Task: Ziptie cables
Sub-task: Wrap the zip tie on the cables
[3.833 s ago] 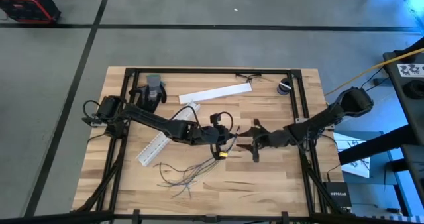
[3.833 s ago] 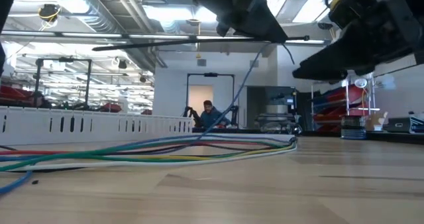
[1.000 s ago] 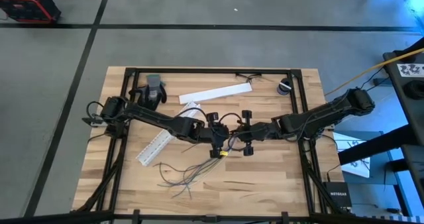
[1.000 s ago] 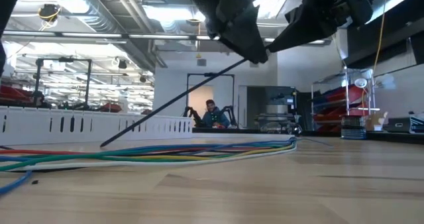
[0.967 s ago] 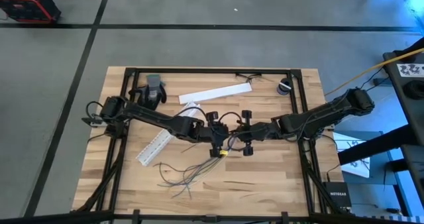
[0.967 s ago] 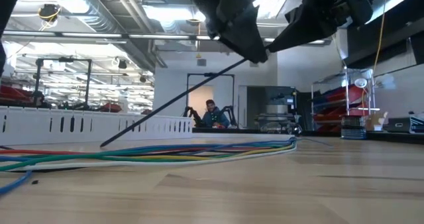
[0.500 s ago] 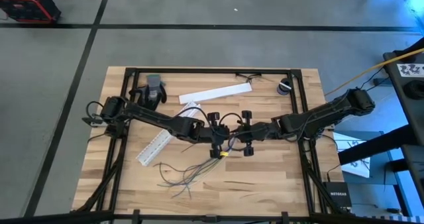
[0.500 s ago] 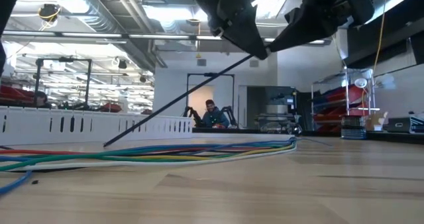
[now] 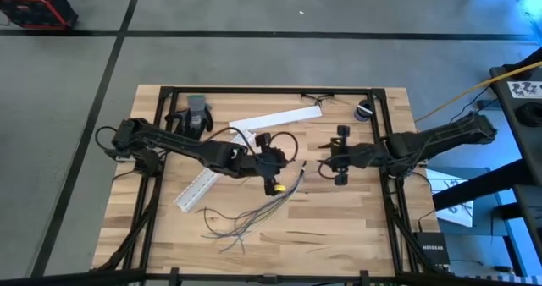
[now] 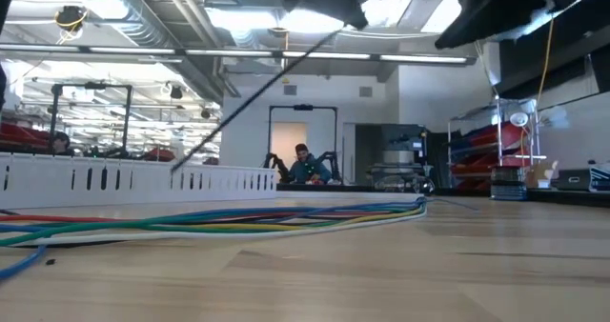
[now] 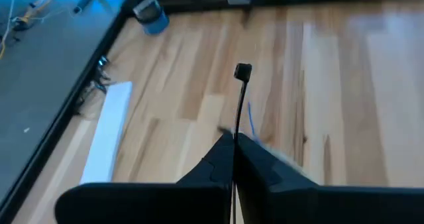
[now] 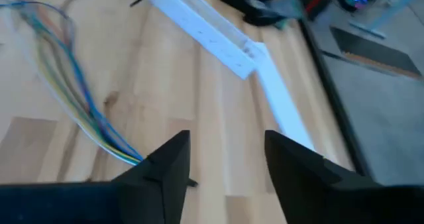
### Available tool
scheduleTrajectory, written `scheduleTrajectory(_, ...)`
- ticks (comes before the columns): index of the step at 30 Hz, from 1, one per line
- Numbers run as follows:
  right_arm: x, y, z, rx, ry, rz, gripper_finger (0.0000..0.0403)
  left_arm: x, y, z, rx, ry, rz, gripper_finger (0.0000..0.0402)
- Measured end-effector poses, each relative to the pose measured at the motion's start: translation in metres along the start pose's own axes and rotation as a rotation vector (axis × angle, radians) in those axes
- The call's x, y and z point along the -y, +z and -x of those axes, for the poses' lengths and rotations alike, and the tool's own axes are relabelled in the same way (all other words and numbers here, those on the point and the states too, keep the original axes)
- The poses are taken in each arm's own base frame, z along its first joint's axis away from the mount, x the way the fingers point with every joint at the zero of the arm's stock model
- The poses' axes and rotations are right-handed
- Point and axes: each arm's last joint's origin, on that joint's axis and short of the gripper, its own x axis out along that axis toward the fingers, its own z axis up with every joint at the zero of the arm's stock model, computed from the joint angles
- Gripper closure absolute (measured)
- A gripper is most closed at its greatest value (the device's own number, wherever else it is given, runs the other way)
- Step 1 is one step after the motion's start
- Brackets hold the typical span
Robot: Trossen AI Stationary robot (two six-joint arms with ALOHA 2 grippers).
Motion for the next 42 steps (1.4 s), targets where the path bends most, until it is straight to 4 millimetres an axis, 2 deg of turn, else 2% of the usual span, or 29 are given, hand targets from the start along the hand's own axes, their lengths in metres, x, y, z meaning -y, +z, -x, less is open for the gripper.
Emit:
scheduleTrajectory(4, -0.019, -0.036, -0.028, 0.131, 0.07, 0.048, 0.0209, -0.009, 0.001, -0.004, -0.005, 0.017, 0.101, 0.0401)
scheduleTrajectory(8, -0.033, -0.07, -0.052, 0.293, 0.036, 0.203, 0.0208, -0.022, 0.003, -0.01, -0.003, -0.007, 0.216, 0.0401)
scheduleTrajectory(10, -0.036, -0.073, -0.058, 0.366, -0.008, 0.304, 0.0208, -0.028, 0.005, -0.014, 0.008, -0.026, 0.265, 0.0401)
scheduleTrajectory(13, -0.041, -0.074, -0.07, 0.374, -0.05, 0.437, 0.0208, -0.036, 0.01, -0.018, 0.051, -0.049, 0.32, 0.0401)
scheduleTrajectory(20, -0.059, -0.042, -0.109, 0.288, -0.176, 0.739, 0.0208, -0.052, 0.016, -0.025, 0.09, -0.077, 0.4, 0.0402)
scheduleTrajectory(23, -0.066, -0.024, -0.127, 0.25, -0.235, 0.814, 0.0208, -0.059, 0.018, -0.027, 0.114, -0.069, 0.425, 0.0401)
scheduleTrajectory(29, -0.084, 0.001, -0.146, 0.211, -0.306, 0.967, 0.0208, -0.071, 0.019, -0.031, 0.125, -0.095, 0.47, 0.0401)
scheduleTrajectory(32, -0.086, 0.01, -0.152, 0.21, -0.327, 0.997, 0.0208, -0.071, 0.019, -0.032, 0.121, -0.11, 0.474, 0.0401)
scheduleTrajectory(42, -0.095, 0.021, -0.184, 0.155, -0.354, 1.103, 0.0215, -0.064, 0.02, -0.029, 0.118, -0.137, 0.458, 0.0401)
